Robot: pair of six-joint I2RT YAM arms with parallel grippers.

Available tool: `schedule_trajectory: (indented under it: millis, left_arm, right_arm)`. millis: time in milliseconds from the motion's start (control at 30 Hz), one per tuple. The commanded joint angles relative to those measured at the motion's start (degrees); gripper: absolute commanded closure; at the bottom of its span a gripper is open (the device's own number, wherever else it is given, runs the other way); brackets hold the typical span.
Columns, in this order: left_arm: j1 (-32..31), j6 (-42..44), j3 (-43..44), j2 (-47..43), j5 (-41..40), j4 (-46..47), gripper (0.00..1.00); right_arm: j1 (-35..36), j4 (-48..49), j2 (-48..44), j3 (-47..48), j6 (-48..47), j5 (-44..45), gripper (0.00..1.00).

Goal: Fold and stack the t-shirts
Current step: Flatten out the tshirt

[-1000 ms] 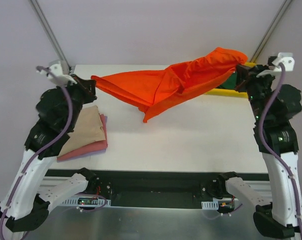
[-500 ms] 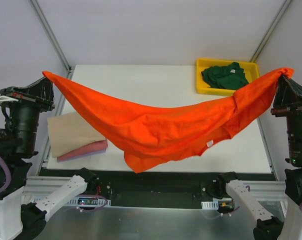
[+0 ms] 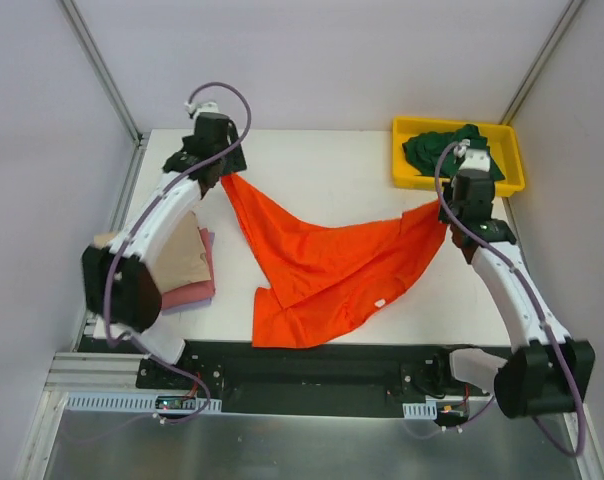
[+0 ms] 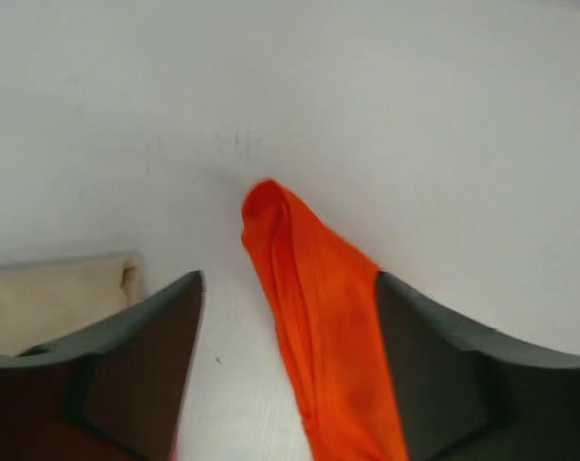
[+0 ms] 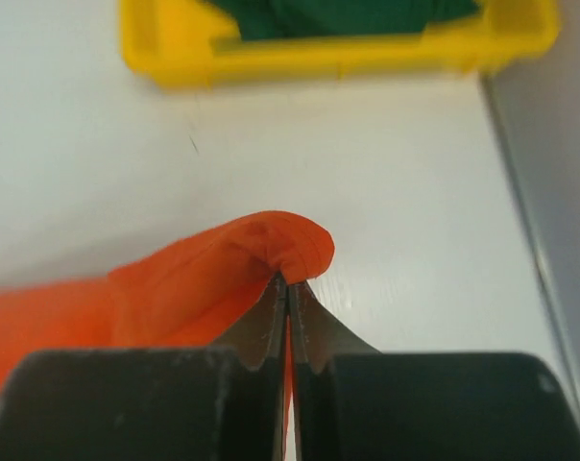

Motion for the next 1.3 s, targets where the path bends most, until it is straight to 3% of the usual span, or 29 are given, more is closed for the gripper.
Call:
schedule_trajectory:
  millis: [0,67,133,200,400,600,833,1267]
  left_arm:
    - [1.5,-3.0,4.5,12.4,16.3,-4.5,0.16]
    - [1.0,-3.9,3.0,13.8,22.4,-4.5,0.01]
    - [-0.9,-3.6,-0.5,12.9,26.7,-4.4,0.01]
    - [-3.6,-3.9,-5.9,9.6,24.7,-4.4,0.01]
    - [-12.2,-11.7,-22.2,-0.9,31.1,-4.3,0.02]
    - [-18.4,-18.0,-30.0,-4.1,33.4,-2.9,0.24]
    - [-20.8,-22.1,-31.2,1.9,31.4,-0.8,0.48]
    - [-21.4,-24.4,-29.7,8.1,29.3,1.0,0.60]
  right_arm:
    - [-3.9,4.8,6.6,-7.5,8.1,-2.2,1.00]
    - [-4.1,3.9,9.9,-8.1,9.0,-2.4,1.00]
    - [-4.1,3.6,11.7,-8.8,9.4,-2.3,1.00]
    - [-4.2,3.7,12.3,-9.6,9.3,-2.1,1.00]
    - [-4.1,3.5,11.1,-11.8,8.8,-3.0,1.00]
    - [-4.2,3.3,10.1,-13.7,8.5,-3.0,1.00]
    - [-4.3,3.3,10.4,-13.9,8.3,-3.7,1.00]
    - [-4.3,3.4,11.3,-13.8,7.9,-3.1,1.00]
